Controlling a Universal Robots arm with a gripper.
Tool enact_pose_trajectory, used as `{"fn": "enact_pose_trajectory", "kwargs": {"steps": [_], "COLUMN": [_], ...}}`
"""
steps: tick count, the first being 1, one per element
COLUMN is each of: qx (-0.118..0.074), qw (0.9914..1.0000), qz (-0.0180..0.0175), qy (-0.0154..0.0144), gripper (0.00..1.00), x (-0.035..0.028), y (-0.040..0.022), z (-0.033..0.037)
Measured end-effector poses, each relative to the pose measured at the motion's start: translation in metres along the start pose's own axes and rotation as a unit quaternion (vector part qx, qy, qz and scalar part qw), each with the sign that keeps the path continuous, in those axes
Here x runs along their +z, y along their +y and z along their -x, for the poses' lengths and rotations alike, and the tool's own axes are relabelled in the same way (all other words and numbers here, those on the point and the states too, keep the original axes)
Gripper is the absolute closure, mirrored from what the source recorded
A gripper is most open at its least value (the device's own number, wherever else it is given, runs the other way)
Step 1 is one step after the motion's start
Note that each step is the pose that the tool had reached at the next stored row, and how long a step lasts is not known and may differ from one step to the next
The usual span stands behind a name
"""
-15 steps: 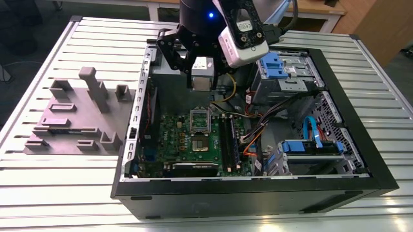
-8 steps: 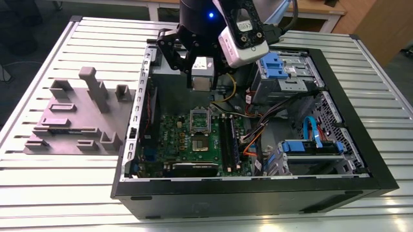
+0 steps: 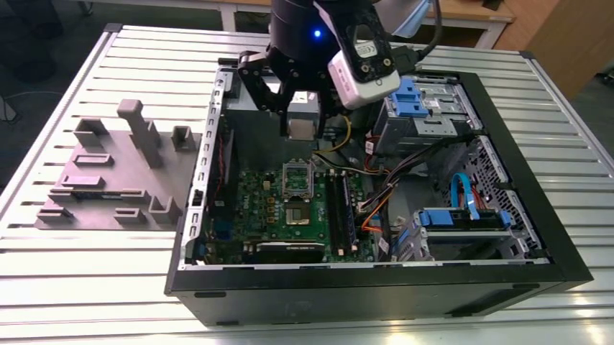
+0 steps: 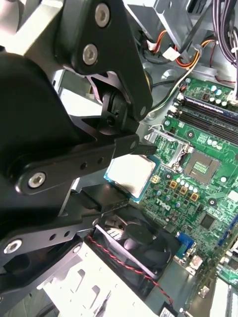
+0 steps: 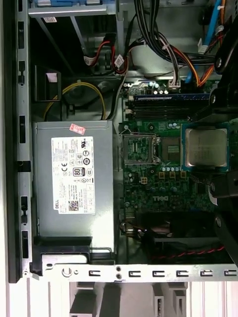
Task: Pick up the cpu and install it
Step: 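Pick up the cpu and move it towards the insertion slot, then place the cpu into insertion slot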
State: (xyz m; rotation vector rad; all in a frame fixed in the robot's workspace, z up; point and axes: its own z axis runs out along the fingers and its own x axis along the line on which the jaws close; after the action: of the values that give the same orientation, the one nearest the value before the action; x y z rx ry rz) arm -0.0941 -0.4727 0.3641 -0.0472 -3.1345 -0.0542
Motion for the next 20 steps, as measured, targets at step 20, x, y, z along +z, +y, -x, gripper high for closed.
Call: {"fn": "enact_pose_trajectory", "kwargs": {"steps": [20], "qx": [-0.004], "qw": [0.99999], "qz": [0.0000], "qy": [0.0001], "gripper": [0.53], "x": [0.0082], "y": [-0.0002], "z": [0.0041]}}
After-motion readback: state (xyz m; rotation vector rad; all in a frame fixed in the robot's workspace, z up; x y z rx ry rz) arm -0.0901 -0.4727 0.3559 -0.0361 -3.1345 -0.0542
